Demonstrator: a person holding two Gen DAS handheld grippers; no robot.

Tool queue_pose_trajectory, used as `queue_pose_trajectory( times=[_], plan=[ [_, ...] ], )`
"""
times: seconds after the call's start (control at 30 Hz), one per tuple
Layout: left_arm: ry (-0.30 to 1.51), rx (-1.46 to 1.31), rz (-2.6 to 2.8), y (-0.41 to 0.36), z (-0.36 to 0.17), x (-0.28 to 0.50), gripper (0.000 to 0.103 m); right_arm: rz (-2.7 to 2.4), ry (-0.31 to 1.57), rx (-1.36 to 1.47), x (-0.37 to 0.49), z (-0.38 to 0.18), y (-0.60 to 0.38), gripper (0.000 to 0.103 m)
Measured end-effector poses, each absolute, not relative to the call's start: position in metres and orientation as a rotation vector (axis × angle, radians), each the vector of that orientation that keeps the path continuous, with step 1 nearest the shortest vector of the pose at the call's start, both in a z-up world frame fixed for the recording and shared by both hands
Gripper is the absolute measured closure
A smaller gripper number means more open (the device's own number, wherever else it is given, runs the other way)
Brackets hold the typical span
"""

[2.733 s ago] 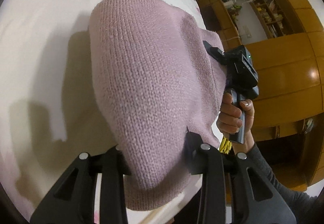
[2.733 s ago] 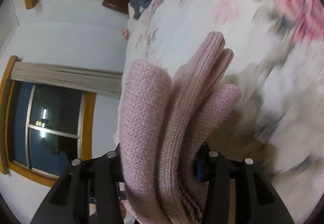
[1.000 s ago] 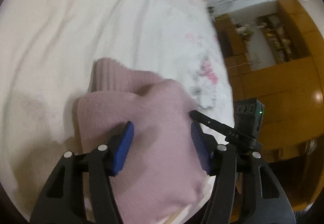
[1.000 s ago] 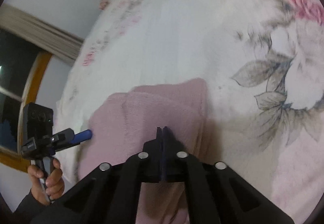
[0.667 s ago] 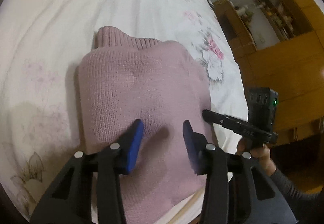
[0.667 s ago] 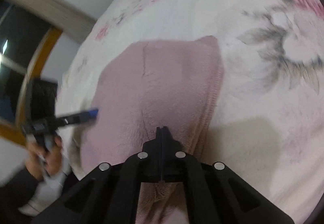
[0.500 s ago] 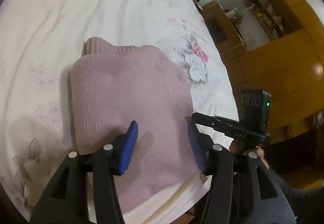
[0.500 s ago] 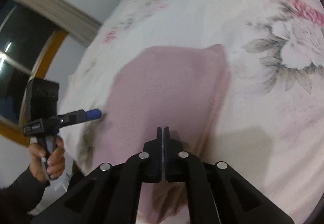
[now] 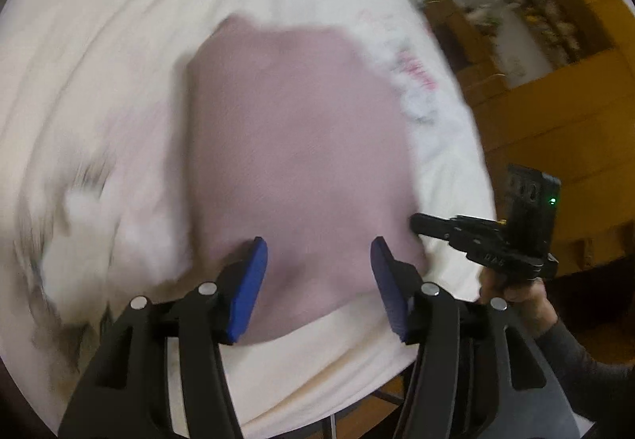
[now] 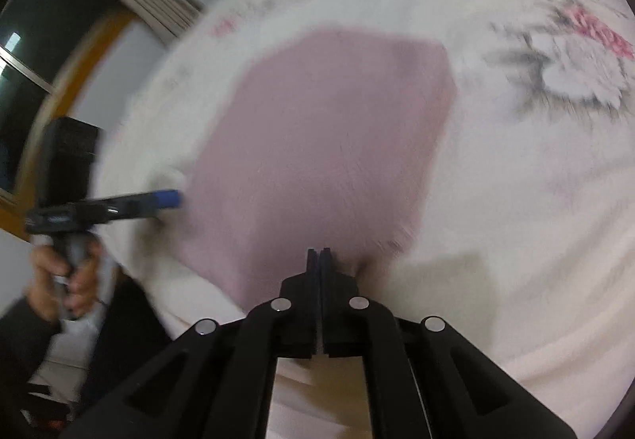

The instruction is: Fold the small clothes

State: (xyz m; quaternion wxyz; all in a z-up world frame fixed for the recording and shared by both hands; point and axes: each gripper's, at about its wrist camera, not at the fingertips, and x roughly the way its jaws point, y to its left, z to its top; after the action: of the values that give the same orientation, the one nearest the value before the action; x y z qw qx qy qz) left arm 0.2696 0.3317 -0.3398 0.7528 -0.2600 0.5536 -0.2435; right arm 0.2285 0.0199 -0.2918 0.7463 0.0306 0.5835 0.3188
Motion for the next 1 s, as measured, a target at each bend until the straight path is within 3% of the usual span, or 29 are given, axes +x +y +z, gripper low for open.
queue_pose_trajectory(
  times=[0.07,0.27,0.37,0.43,0.53,0.57,0.63,0.7,0.8,0.83,1.0],
  plan=[
    [1.211,-0.608,-0.515,0.338,-0.348,0.264,0.050,0.652,1.305,0.051,0.228,-0.310,0.017,0.103],
    [1.194,-0.654,-0.503,0.351,-0.350,0.237,0.041,0.685,1.229,0.072,0.198,-0.272,0.022,0.102],
    [1.226,-0.640,-0.454,0.350,-0.359,0.237,0.032,0.623,1.291,-0.007,0.196,-0.297,0.037,0.102],
    [1.274,-0.670,-0.429,0.351,-0.367,0.233,0.032,0.595,1.282,-0.017,0.190,-0.303,0.033,0.102],
    [1.279,-0.711,-0.422,0.351,-0.359,0.217,0.028,0.592,1.255,0.056,0.175,-0.284,0.024,0.095],
    [1.274,-0.683,-0.407,0.350,-0.349,0.206,0.020,0.593,1.240,0.077,0.166,-0.275,0.022,0.092],
    [1.256,-0.578,-0.358,0.346,-0.327,0.186,0.004,0.576,1.211,0.086,0.145,-0.256,0.017,0.078],
    [1.209,-0.402,-0.269,0.336,-0.297,0.161,0.004,0.540,1.187,0.064,0.126,-0.239,0.009,0.037],
    [1.127,-0.225,-0.165,0.325,-0.254,0.128,0.004,0.446,1.098,-0.014,0.090,-0.208,0.004,0.008],
    [1.097,-0.187,-0.134,0.325,-0.242,0.118,0.004,0.403,1.046,-0.046,0.075,-0.195,0.004,0.003],
    [0.968,-0.102,0.000,0.312,-0.174,0.085,0.004,0.251,0.897,-0.089,0.027,-0.142,0.007,0.004]
  ],
)
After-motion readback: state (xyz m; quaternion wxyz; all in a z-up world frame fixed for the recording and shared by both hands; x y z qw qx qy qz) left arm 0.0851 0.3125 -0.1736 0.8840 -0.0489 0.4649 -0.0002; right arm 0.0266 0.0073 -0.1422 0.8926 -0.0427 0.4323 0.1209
